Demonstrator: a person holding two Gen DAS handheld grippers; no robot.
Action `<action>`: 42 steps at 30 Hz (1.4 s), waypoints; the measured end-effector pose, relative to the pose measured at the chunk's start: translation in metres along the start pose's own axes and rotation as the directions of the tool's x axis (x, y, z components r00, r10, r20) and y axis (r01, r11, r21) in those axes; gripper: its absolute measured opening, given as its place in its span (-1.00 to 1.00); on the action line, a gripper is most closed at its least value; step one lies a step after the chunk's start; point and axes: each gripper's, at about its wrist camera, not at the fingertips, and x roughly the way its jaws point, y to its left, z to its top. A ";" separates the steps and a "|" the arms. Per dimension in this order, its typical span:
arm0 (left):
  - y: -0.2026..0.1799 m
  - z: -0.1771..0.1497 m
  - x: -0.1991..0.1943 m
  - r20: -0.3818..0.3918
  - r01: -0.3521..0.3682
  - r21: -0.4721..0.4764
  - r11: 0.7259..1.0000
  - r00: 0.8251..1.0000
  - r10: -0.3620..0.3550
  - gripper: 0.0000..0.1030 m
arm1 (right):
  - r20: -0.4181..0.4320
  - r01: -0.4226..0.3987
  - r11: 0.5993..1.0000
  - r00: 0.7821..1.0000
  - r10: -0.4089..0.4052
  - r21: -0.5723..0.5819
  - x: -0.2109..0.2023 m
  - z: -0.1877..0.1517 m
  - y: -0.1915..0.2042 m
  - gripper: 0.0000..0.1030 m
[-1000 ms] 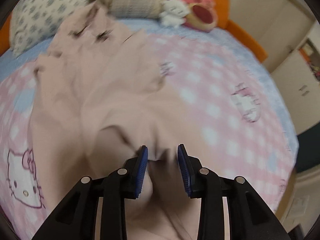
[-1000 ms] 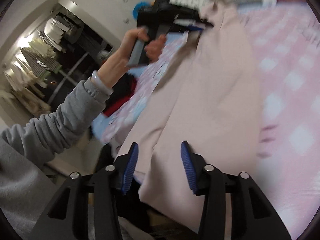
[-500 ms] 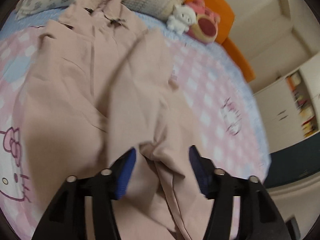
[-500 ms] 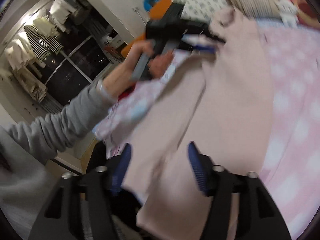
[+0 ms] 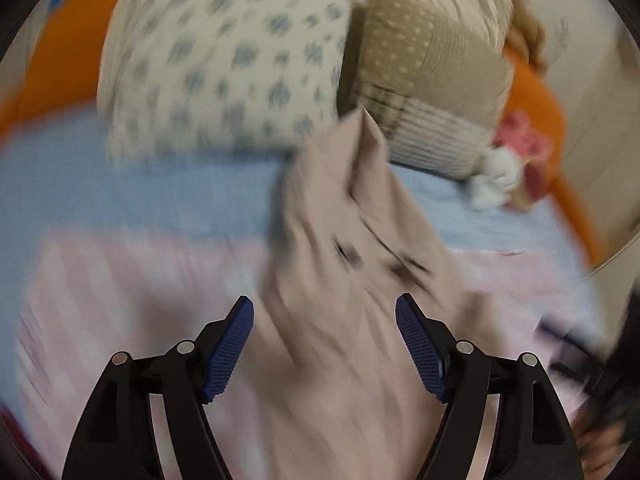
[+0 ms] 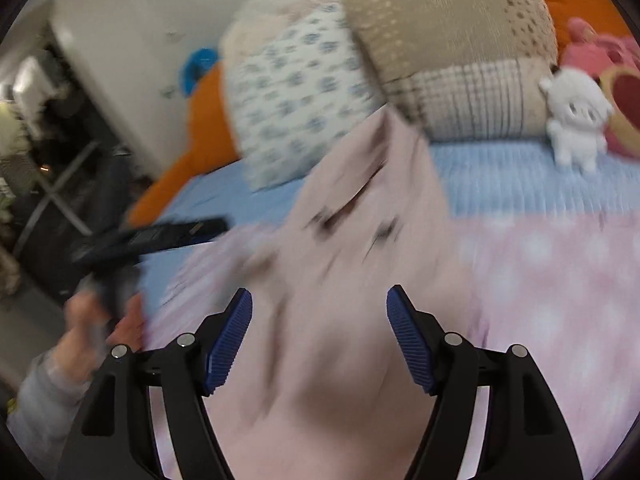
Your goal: Fold large clothes
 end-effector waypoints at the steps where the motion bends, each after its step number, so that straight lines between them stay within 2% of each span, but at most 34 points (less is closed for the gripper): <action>1: -0.004 0.012 0.013 -0.011 -0.038 0.055 0.998 0.999 0.039 0.10 | 0.007 0.038 0.999 0.999 -0.038 0.005 0.016 0.013 -0.009 0.34; 2: -0.011 0.024 0.027 -0.019 -0.078 0.107 0.991 0.997 0.080 -0.01 | 0.015 0.090 0.996 0.996 -0.090 -0.003 0.039 0.031 -0.018 0.32; 3: -0.019 0.033 0.044 -0.014 -0.151 0.166 0.975 0.988 0.155 -0.02 | 0.017 0.127 0.992 0.992 -0.127 -0.012 0.054 0.040 -0.022 0.31; 4: -0.024 0.039 0.055 0.000 -0.197 0.209 0.958 0.980 0.201 0.00 | 0.007 0.177 0.984 0.984 -0.177 -0.014 0.080 0.059 -0.031 0.31; 6: -0.035 0.051 0.082 0.032 -0.282 0.283 0.917 0.958 0.285 0.12 | -0.007 0.201 0.980 0.980 -0.201 -0.007 0.114 0.076 -0.042 0.30; 8: -0.034 0.063 0.099 0.030 -0.275 0.304 0.912 0.960 0.280 0.23 | -0.009 0.219 0.976 0.976 -0.219 -0.006 0.139 0.092 -0.049 0.31; 9: -0.034 0.066 0.110 0.039 -0.294 0.322 0.900 0.954 0.297 0.24 | -0.014 0.244 0.970 0.970 -0.244 -0.007 0.148 0.094 -0.052 0.34; 12: -0.037 0.064 0.132 0.078 -0.378 0.391 0.839 0.922 0.380 0.29 | -0.066 0.320 0.947 0.945 -0.322 -0.038 0.187 0.102 -0.061 0.34; 13: -0.035 0.064 0.139 0.096 -0.399 0.395 0.827 0.914 0.395 0.28 | -0.077 0.331 0.943 0.939 -0.334 -0.044 0.195 0.103 -0.063 0.34; 14: -0.033 0.064 0.146 0.096 -0.393 0.395 0.831 0.917 0.388 0.23 | -0.089 0.371 0.927 0.923 -0.375 -0.054 0.208 0.102 -0.066 0.34; 15: -0.029 0.063 0.153 0.087 -0.379 0.382 0.843 0.923 0.375 -0.04 | -0.087 0.402 0.914 0.910 -0.405 -0.059 0.216 0.101 -0.068 0.32; 16: -0.026 0.060 0.158 0.087 -0.359 0.371 0.856 0.932 0.353 -0.38 | -0.077 0.424 0.904 0.901 -0.428 -0.058 0.224 0.097 -0.070 0.23; 17: -0.027 0.059 0.163 0.092 -0.355 0.371 0.858 0.933 0.347 -0.56 | -0.075 0.419 0.906 0.903 -0.422 -0.056 0.230 0.093 -0.072 -0.18; 18: -0.029 0.054 0.169 0.100 -0.365 0.378 0.851 0.930 0.355 -0.82 | -0.079 0.417 0.906 0.903 -0.421 -0.066 0.234 0.091 -0.071 -0.69; 19: -0.032 0.052 0.173 0.093 -0.364 0.389 0.847 0.930 0.356 -0.83 | -0.076 0.434 0.896 0.894 -0.441 -0.088 0.236 0.088 -0.069 -0.90; 21: -0.037 0.049 0.173 0.091 -0.344 0.387 0.856 0.938 0.336 -0.85 | -0.030 0.420 0.903 0.905 -0.423 -0.088 0.226 0.089 -0.065 -0.94; 23: -0.039 0.050 0.158 0.099 -0.288 0.357 0.889 0.958 0.271 -0.85 | 0.006 0.387 0.920 0.922 -0.387 -0.064 0.203 0.094 -0.061 -0.94; 25: -0.036 0.053 0.128 0.122 -0.237 0.280 0.930 0.970 0.210 -0.86 | 0.038 0.340 0.939 0.940 -0.339 -0.054 0.173 0.097 -0.054 -0.94; 27: -0.037 0.050 0.092 0.146 -0.176 0.226 0.958 0.979 0.146 -0.86 | 0.058 0.288 0.957 0.957 -0.285 -0.040 0.141 0.097 -0.047 -0.94; 30: -0.049 0.037 0.031 0.168 -0.087 0.211 0.974 0.984 0.052 -0.86 | 0.106 0.204 0.978 0.974 -0.199 -0.040 0.078 0.084 -0.029 -0.94; 31: -0.055 0.027 0.009 0.169 -0.033 0.216 0.976 0.986 -0.004 -0.86 | 0.122 0.150 0.988 0.982 -0.145 -0.036 0.048 0.072 -0.022 -0.94; 32: -0.061 0.013 -0.012 0.166 0.002 0.219 0.976 0.985 -0.040 -0.86 | 0.127 0.140 0.989 0.983 -0.133 -0.043 0.035 0.065 -0.016 -0.94; 33: -0.065 0.002 -0.026 0.164 0.010 0.229 0.973 0.985 -0.049 -0.86 | 0.134 0.102 0.993 0.987 -0.093 -0.058 0.008 0.047 -0.007 -0.94; 37: -0.070 -0.074 -0.078 0.161 0.148 0.231 0.962 0.969 -0.188 -0.85 | 0.159 0.079 0.985 0.986 -0.054 -0.152 -0.059 -0.020 0.021 -0.93; 39: -0.065 -0.115 -0.079 0.117 0.219 0.184 0.958 0.963 -0.243 -0.85 | 0.142 0.059 0.986 0.989 -0.037 -0.154 -0.077 -0.063 0.023 -0.93; 42: -0.059 -0.171 -0.056 0.051 0.245 0.133 0.960 0.966 -0.253 -0.84 | 0.084 0.020 0.992 0.996 -0.010 -0.126 -0.075 -0.124 0.017 -0.90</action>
